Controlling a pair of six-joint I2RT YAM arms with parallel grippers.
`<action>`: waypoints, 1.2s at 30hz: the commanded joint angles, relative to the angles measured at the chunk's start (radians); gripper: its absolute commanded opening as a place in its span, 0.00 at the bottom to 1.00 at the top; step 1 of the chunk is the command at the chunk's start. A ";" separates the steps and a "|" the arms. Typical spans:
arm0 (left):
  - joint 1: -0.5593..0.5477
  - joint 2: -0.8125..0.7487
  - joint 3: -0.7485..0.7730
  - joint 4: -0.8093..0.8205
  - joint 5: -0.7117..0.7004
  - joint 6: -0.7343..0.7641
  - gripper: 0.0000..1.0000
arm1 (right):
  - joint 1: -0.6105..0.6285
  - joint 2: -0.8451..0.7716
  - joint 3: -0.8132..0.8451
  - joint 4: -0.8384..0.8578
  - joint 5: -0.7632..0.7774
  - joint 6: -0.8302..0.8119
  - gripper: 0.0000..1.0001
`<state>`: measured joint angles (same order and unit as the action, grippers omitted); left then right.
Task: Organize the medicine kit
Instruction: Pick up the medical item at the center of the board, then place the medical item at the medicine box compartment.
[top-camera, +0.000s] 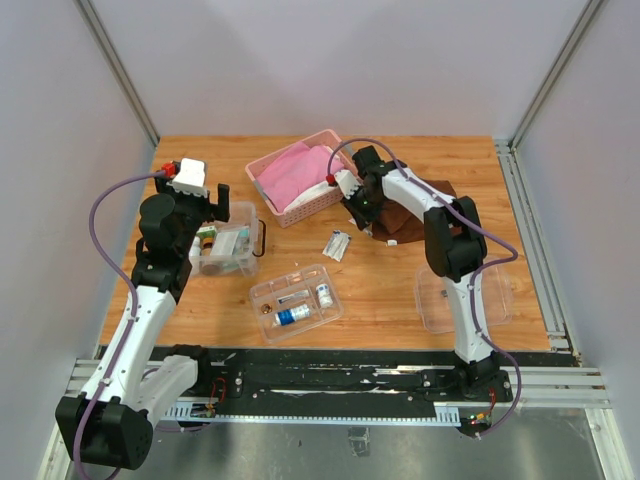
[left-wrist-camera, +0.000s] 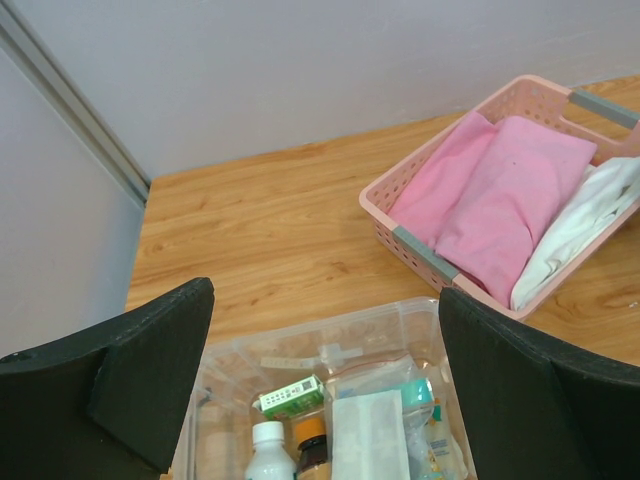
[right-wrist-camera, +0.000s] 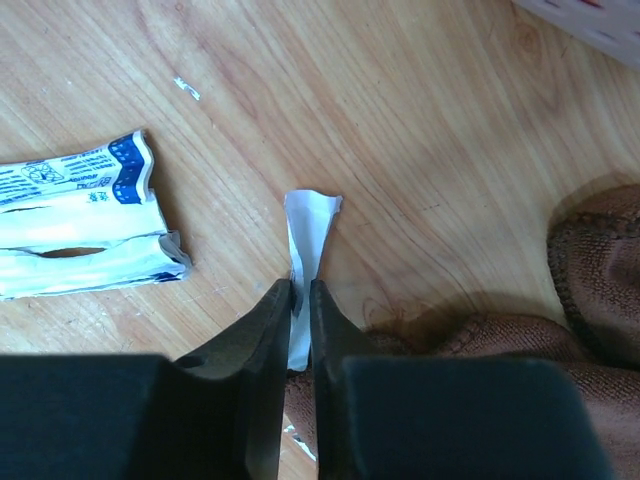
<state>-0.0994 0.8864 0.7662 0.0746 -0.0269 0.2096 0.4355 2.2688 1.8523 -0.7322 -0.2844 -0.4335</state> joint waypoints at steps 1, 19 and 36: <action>0.009 0.000 -0.013 0.037 0.006 0.010 0.99 | -0.012 -0.045 0.014 -0.040 -0.056 0.006 0.10; 0.009 0.012 -0.006 0.025 0.033 -0.029 0.99 | 0.192 -0.203 -0.081 -0.187 -0.389 -0.278 0.01; 0.015 -0.011 0.025 0.006 -0.019 -0.047 0.99 | 0.475 -0.150 -0.089 -0.154 -0.300 -0.358 0.01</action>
<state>-0.0929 0.8959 0.7551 0.0727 -0.0101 0.1780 0.8745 2.0918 1.7370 -0.8730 -0.6186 -0.7486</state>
